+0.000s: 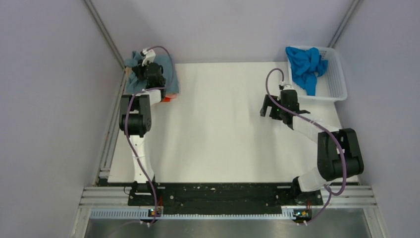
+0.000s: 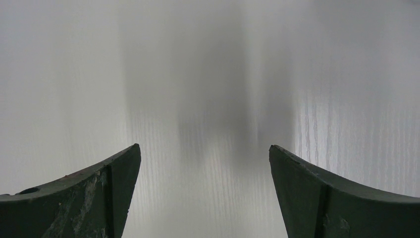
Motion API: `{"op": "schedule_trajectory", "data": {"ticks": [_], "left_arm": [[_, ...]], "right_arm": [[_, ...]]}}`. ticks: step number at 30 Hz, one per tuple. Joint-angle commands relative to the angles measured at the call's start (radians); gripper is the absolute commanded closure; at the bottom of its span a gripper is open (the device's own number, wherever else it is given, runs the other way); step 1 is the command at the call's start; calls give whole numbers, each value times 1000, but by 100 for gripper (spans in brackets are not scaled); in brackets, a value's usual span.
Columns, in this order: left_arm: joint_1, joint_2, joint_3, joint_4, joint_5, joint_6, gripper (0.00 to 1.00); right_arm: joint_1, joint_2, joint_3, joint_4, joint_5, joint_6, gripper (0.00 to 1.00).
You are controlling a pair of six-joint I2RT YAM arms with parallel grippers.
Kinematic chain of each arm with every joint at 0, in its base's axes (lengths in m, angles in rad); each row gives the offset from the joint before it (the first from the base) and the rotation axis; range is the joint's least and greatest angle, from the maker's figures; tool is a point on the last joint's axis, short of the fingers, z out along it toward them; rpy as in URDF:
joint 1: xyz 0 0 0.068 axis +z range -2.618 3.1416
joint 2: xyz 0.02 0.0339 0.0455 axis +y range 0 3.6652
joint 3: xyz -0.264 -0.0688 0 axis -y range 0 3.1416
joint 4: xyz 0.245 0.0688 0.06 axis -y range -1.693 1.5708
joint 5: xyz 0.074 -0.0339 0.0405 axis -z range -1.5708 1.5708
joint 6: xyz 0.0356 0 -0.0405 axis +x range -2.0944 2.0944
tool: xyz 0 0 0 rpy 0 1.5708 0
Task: Fold and stack the t-shirts
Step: Put the neatly folded tshirt into the corner of the board with the left arm, then reset both arms
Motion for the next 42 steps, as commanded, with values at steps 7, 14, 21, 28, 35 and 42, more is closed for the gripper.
{"op": "schedule_trajectory", "data": {"ticks": [7,14,21,28,35,42], "left_arm": [[111,27,137,-171,95,-265,73],[116,20,158,-289,79,-321,19],[111,-122,63,-440,228,-580,9],[47,-248,-127,-233,81,-657,1],[-9,-362,-274,-161,31,-664,1],[-148,-492,-406,-166,-48,-660,1]], "right_arm": [[6,28,61,-16,44,-6,1],[8,33,63,-18,29,-4,1],[6,33,62,-9,16,2,1],[7,35,46,11,-16,10,1],[7,39,34,45,-43,18,1],[10,-35,14,24,-51,45,1]]}}
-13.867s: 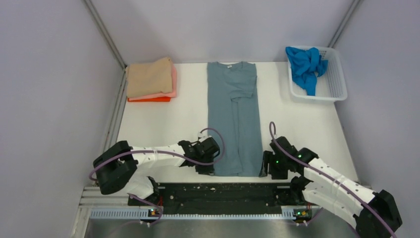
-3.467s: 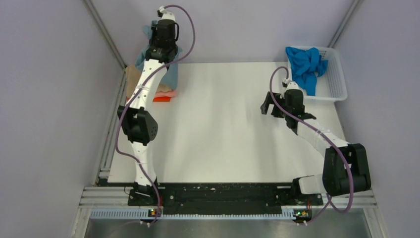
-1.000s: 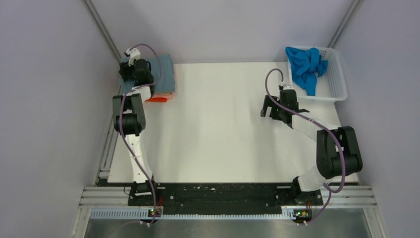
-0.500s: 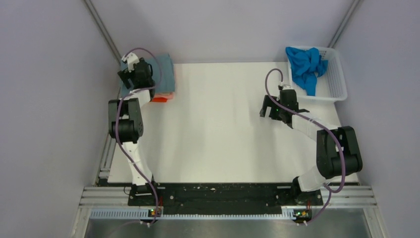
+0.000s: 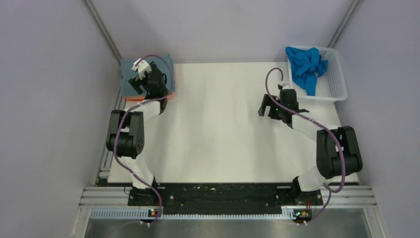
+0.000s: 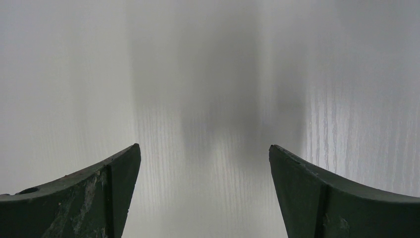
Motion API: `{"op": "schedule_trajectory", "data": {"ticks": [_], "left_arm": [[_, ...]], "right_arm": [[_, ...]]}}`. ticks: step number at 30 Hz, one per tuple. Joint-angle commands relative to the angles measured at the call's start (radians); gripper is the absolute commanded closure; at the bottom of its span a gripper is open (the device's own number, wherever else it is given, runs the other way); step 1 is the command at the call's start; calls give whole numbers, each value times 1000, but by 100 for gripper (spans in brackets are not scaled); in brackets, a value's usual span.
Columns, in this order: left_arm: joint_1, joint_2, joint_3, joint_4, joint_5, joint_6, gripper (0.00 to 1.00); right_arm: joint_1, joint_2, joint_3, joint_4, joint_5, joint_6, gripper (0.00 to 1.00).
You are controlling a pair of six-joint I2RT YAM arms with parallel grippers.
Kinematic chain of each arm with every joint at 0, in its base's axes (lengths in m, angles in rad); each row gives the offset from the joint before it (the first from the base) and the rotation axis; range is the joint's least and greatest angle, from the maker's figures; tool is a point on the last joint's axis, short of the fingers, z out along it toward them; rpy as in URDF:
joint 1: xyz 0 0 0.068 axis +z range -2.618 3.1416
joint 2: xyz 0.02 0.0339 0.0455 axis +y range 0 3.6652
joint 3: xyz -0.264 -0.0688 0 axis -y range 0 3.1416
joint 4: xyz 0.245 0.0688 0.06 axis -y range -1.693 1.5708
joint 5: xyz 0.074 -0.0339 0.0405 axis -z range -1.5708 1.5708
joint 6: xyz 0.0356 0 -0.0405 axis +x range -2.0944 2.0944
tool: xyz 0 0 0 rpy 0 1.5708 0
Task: Fold and stack the t-shirts
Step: Reset both arms
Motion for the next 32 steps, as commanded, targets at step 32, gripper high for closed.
{"op": "schedule_trajectory", "data": {"ticks": [32], "left_arm": [[-348,-1248,-568,-1025,458,-376,1]], "right_arm": [[12,-781,-322,-57,183,74,1]]}}
